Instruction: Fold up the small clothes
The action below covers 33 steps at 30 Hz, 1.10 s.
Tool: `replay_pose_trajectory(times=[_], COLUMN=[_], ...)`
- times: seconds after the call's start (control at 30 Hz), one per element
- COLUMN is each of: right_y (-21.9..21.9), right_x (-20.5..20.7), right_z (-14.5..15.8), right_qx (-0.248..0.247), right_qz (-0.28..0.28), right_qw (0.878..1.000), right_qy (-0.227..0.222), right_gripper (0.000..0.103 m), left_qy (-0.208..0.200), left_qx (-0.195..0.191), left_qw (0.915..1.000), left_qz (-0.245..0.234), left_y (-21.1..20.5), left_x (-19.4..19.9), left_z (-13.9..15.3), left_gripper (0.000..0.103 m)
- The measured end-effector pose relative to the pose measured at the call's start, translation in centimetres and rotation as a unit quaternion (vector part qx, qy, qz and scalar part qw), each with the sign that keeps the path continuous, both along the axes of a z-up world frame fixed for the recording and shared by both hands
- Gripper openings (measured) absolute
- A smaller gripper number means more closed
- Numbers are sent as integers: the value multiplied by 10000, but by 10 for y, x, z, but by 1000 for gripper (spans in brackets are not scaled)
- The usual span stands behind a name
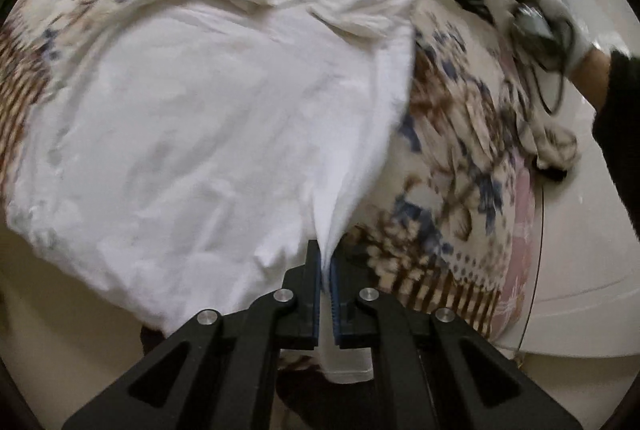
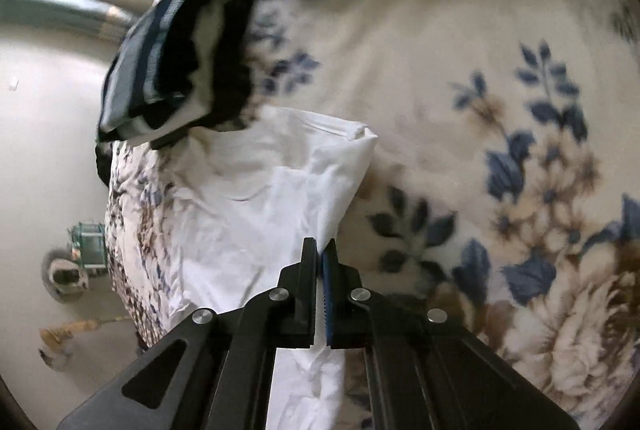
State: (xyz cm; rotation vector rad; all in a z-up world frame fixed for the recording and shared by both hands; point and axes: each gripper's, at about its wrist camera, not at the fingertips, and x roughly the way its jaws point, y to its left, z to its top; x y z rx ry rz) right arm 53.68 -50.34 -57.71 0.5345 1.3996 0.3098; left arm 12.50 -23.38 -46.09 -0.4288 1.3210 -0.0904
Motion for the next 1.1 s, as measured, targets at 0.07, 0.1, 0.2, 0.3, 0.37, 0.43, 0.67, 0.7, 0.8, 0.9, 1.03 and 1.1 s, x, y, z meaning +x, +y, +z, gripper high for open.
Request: replay_pose_trajectory(times=[0.07,0.1,0.2,0.3,0.37,0.43,0.67,0.7,0.8,0.9,1.03,1.1], right_y=[19,32,76,129,169,214,337,351,371,382,390,393], right_x=[4,7,19,34,44,56,80,82,87,92,95,95], right_z=[18,26,44,50,48,41,-6,-14,-28,-36,-44,-49], right_qx=[-103,-158,-317,-560,-717,-979,-1890,-2033,-2260,-2398,-2474,-2569], right_qz=[147,214,439,628,753,937,1398,1408,1301,1179,1106,1146], right_qw=[9998,9996,9983,9962,9944,9906,9720,9689,9654,9636,9623,9593], right_qy=[-92,-135,-231,-211,-175,-190,-23,-4,55,118,213,241], right_gripper=[2,2,2,2,2,2,2,2,2,2,2,2], left_qy=[-42,-41,-65,-37,-11,27,366,396,485,558,698,679], left_qx=[-22,-61,-158,-298,-332,-385,-469,-460,-548,-492,-500,-1012], left_qw=[9998,9994,9974,9947,9933,9921,9889,9885,9861,9852,9853,9795], left_qz=[202,329,697,986,1108,1196,1362,1382,1494,1544,1479,1604], left_y=[23,36,79,120,144,168,248,255,279,298,312,322], left_x=[-3,-3,-5,-5,-3,-2,6,6,9,9,3,0], left_z=[6,8,11,6,0,-7,-51,-53,-61,-68,-78,-78], left_gripper=[2,2,2,2,2,2,2,2,0,0,0,2])
